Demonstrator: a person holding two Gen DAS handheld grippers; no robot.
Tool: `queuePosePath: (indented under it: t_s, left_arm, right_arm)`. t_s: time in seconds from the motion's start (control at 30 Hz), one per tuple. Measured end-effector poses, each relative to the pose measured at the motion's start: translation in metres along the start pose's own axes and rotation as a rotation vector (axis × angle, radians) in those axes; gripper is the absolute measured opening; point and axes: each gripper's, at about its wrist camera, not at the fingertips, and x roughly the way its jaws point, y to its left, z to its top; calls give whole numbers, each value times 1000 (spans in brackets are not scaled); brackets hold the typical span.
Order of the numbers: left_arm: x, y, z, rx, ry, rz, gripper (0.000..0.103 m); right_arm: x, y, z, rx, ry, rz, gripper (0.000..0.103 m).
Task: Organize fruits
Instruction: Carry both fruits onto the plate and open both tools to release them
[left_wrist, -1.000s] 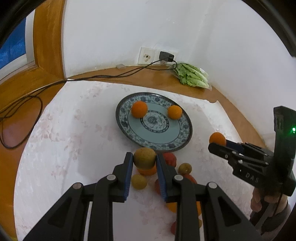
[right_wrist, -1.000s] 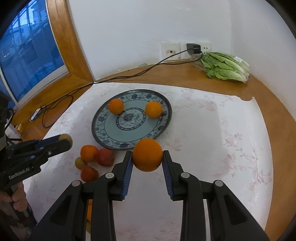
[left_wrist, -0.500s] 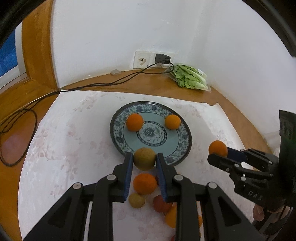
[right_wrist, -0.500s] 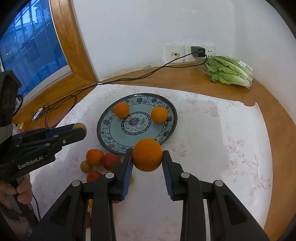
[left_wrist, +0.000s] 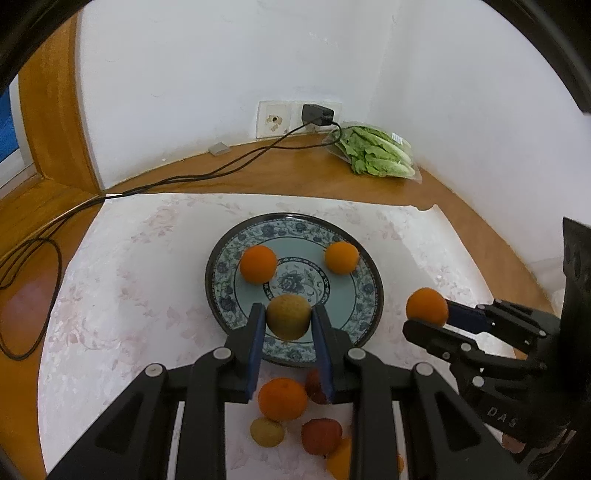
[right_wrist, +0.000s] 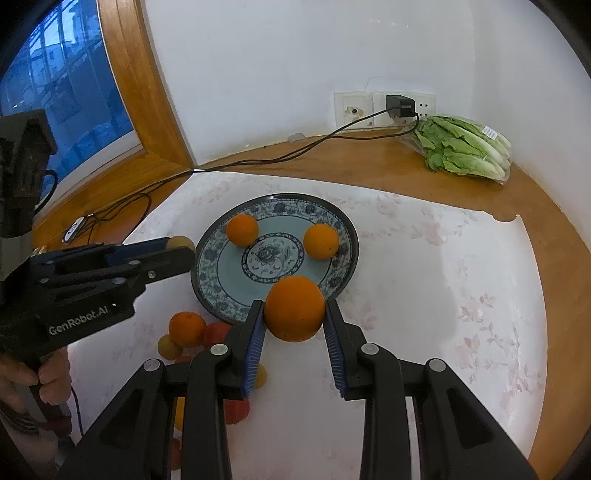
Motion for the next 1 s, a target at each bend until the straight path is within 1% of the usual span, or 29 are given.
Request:
queuePosePath:
  t_s: [0.27,1.0]
  left_arm:
    - [12,-6,7,28,-4,12,26]
    - [52,4,13,3,34,10,26]
  right_arm:
    - [9,2,6,-15,3,-6,33]
    - [42,-6,18,-7,23,-5,33]
